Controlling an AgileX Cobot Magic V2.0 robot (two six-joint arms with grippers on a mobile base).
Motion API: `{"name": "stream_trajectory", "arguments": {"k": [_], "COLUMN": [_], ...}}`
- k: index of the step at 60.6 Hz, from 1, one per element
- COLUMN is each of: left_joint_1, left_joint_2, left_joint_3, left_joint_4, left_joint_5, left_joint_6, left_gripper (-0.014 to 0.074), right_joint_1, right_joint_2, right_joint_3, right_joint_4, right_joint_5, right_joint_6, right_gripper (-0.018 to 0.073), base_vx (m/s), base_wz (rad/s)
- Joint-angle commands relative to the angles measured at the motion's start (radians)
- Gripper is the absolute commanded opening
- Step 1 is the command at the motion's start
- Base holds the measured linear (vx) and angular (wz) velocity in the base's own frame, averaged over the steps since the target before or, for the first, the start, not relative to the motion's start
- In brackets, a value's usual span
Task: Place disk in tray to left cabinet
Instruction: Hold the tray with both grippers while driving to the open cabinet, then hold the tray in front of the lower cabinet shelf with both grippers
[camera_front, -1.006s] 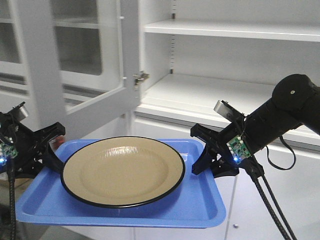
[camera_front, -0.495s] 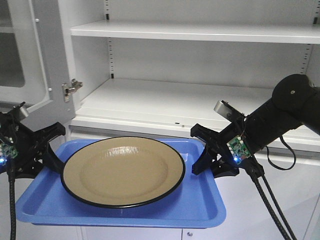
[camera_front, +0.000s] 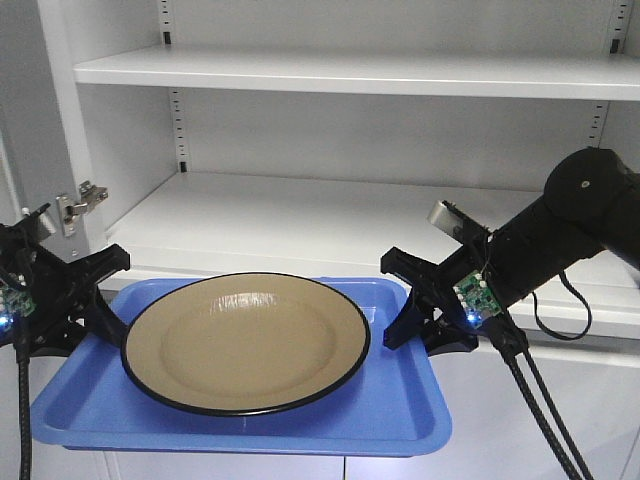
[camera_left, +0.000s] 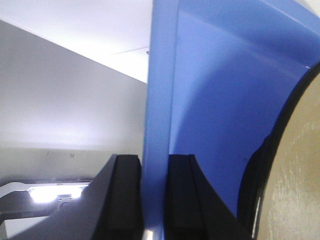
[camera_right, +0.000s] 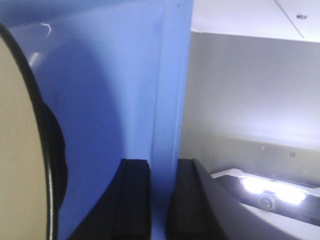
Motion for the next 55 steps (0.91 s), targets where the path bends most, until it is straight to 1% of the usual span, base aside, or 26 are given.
{"name": "stream_trajectory", "arguments": {"k": [1, 55], "left_joint_1": [-0.032, -0.032], "left_joint_2": [-0.06, -0.06], "left_joint_3": [-0.038, -0.038], "left_joint_4": [-0.23, -0.23], "left_joint_5": [0.013, 0.013], "left_joint_6": [-0.024, -0.024], "left_gripper": [0.0, 0.0], "right_joint_1": [0.032, 0.032], "right_joint_2": [-0.064, -0.064], "right_joint_3": [-0.035, -0.035], "right_joint_4": [0.22, 0.22], "right_joint_5": [-0.022, -0.021], "right_joint_6": [-0.008, -0.008], "right_gripper": [-0.0001, -0.0001], "base_vx": [0.22, 0.19], "base_wz": [-0.08, -0.09]}}
